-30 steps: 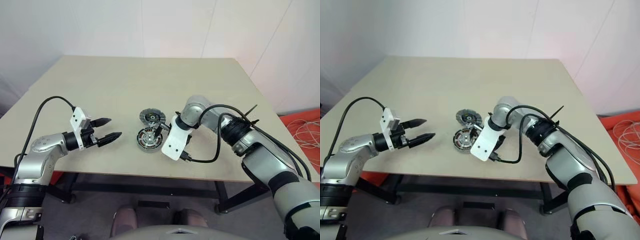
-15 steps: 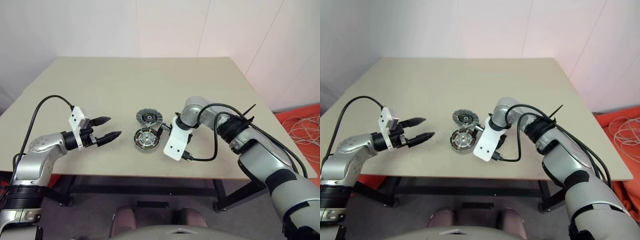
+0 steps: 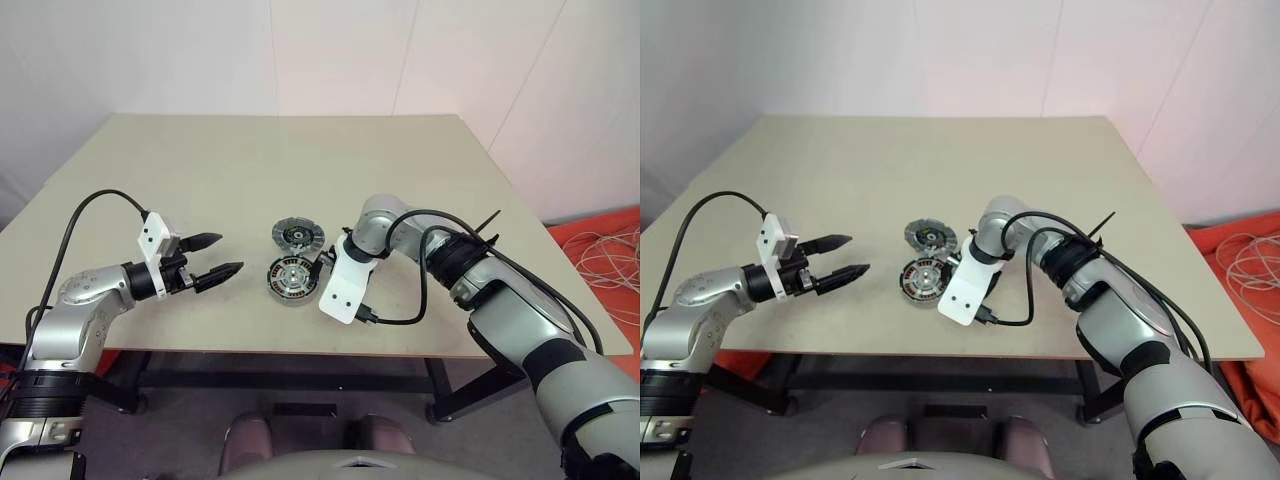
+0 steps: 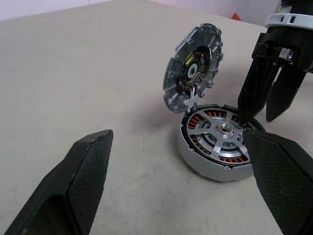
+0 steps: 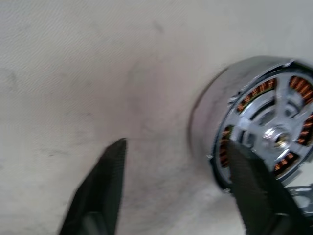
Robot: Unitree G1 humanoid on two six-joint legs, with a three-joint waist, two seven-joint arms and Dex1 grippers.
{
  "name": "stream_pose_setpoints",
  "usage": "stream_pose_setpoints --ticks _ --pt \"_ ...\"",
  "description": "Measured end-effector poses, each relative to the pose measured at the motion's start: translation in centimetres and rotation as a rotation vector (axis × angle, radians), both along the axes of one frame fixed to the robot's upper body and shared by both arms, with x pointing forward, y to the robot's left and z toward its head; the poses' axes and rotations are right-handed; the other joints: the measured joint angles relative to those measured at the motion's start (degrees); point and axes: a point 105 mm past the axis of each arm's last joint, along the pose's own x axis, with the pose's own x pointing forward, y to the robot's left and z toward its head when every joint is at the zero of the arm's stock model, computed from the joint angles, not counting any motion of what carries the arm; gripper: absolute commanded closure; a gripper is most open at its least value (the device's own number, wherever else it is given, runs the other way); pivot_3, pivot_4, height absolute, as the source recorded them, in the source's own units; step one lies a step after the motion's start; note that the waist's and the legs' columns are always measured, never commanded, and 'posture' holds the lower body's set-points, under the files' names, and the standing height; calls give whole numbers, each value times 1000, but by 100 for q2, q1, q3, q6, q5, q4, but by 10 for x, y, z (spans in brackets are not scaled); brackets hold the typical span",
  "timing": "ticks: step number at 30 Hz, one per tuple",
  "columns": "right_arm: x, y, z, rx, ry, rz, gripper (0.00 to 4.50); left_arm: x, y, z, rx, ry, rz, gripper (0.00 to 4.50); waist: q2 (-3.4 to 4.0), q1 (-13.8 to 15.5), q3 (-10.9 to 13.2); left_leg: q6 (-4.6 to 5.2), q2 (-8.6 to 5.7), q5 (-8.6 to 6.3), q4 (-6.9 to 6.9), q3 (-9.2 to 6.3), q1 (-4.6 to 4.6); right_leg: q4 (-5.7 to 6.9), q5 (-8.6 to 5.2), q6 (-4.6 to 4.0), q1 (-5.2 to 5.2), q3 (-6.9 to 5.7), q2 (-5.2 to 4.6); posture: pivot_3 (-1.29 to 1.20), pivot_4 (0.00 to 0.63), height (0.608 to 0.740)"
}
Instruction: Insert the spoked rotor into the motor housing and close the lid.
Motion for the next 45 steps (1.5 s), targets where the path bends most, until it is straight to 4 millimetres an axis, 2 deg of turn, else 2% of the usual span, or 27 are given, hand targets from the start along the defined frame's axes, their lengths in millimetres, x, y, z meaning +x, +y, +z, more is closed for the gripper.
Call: stream_pose_setpoints --ticks 7,8,21,35,40,45 --pt "0 5 2 9 -1 -3 4247 0 0 0 1 -1 3 0 -2 16 -1 1 0 -1 1 -1 -1 -1 0 0 2 0 -1 0 0 740" --pt "1 5 2 9 0 -9 4448 0 0 0 1 -1 3 0 -2 15 -1 1 0 -1 1 -1 -1 -1 0 0 2 0 -1 0 0 740" --pt "0 13 3 15 -6 -53 4448 0 0 0 1 -1 4 0 -3 -9 -2 0 1 0 0 0 3 1 0 -1 2 0 2 0 0 740" --pt "-15 12 15 53 126 -488 4448 10 0 2 6 -8 4 0 -1 34 3 -4 3 2 -3 -3 -9 -1 5 -9 -14 1 10 0 0 740" --pt "-13 10 27 91 188 -694 4448 16 4 2 15 -14 14 0 -1 44 4 -6 3 4 -3 -3 -5 0 5 -9 -12 1 10 0 0 740" --pt "-9 1 30 79 203 -810 4448 16 6 -1 20 -12 23 0 0 61 4 -8 4 4 -5 -3 -7 -1 5 -9 -14 2 9 0 0 740"
